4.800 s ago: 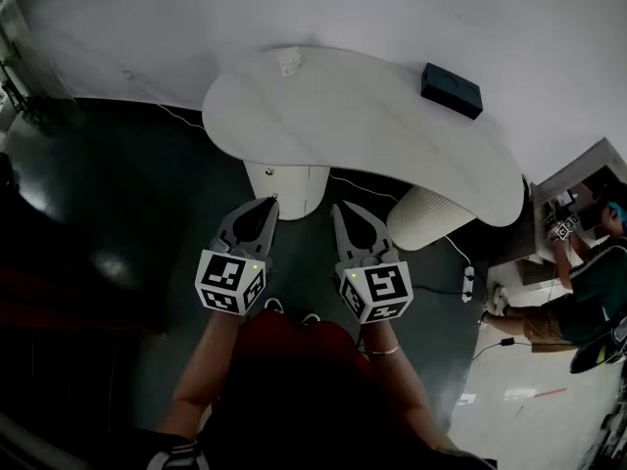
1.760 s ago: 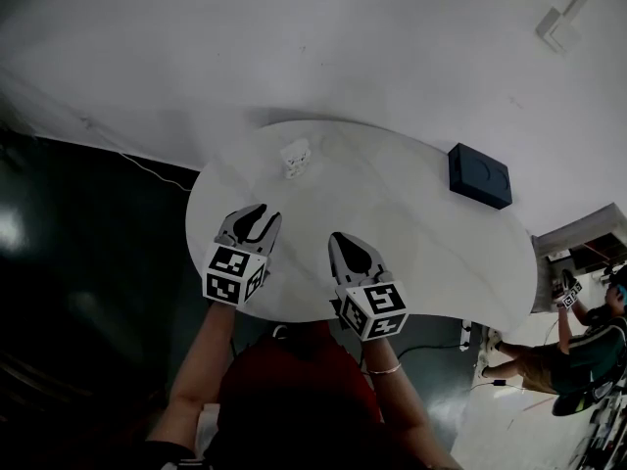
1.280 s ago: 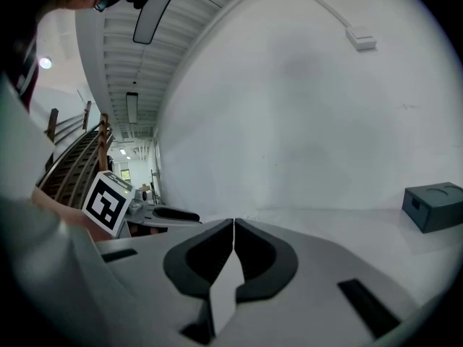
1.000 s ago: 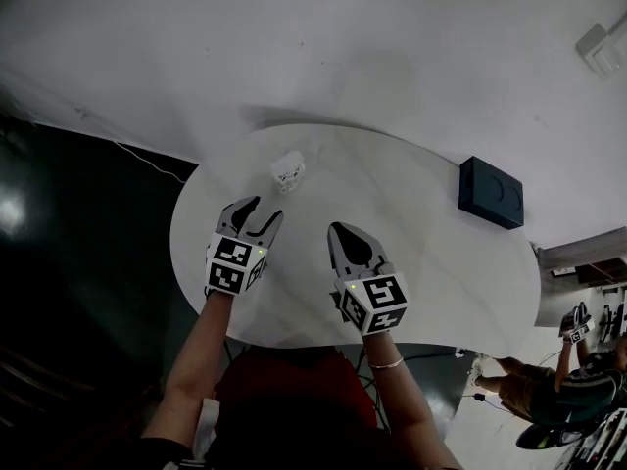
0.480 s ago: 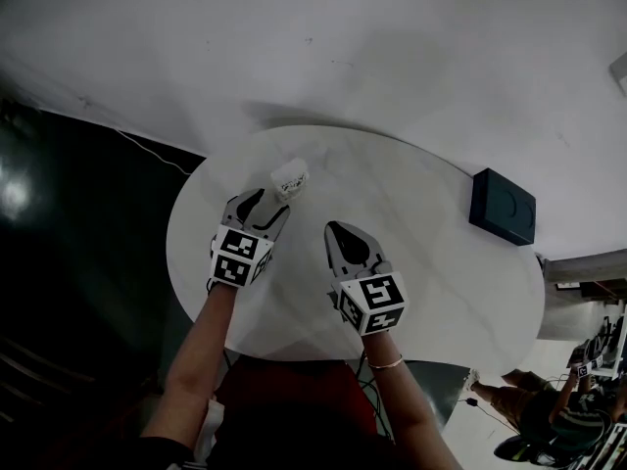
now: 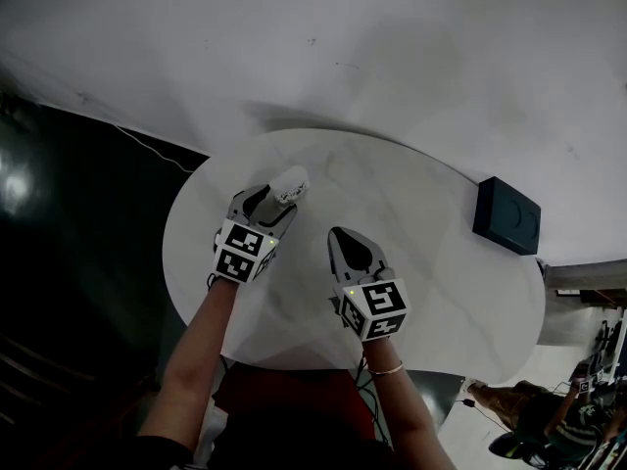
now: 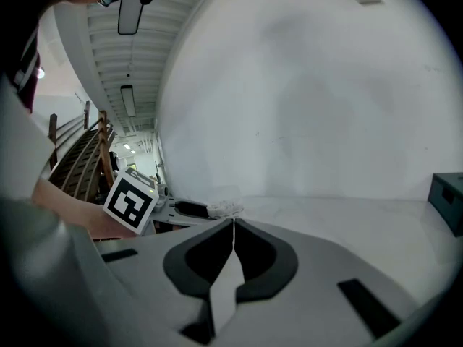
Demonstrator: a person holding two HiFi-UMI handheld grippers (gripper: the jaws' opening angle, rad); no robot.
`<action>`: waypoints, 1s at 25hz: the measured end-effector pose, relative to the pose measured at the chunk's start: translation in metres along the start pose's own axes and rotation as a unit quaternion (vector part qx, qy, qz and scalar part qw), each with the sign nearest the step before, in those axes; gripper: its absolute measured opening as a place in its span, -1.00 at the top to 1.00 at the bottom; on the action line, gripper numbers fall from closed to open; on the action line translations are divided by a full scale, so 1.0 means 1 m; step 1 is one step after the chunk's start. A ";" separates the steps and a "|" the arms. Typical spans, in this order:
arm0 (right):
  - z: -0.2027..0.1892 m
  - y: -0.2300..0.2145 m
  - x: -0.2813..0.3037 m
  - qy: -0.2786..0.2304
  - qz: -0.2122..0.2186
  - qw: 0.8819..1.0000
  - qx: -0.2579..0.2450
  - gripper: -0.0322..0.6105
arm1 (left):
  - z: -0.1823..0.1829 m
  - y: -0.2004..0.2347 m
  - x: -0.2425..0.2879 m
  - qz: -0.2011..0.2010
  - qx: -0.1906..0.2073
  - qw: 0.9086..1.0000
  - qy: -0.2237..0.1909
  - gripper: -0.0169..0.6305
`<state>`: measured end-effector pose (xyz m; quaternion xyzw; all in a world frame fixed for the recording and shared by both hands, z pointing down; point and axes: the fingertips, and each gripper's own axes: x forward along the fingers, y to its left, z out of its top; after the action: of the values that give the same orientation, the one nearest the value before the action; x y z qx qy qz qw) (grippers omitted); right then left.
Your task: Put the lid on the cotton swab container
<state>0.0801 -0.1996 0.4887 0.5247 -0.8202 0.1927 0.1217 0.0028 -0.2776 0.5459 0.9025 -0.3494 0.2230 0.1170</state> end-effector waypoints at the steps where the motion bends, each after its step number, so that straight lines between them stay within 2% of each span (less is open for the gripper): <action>1: -0.001 -0.001 0.001 0.001 -0.001 1.000 0.001 0.85 | 0.000 0.000 0.003 -0.002 0.000 1.000 -0.001 0.23; 15: -0.004 -0.008 0.000 0.007 -0.008 1.000 0.010 0.85 | -0.004 -0.001 0.010 -0.005 0.023 1.000 0.013 0.24; 25: 0.013 -0.005 -0.010 -0.014 -0.013 1.000 -0.008 0.85 | 0.018 -0.007 -0.018 -0.010 0.043 0.999 -0.018 0.27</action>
<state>0.0892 -0.1992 0.4738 0.5370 -0.8164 0.1771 0.1173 0.0013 -0.2689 0.5213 0.9140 -0.3328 0.2198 0.0742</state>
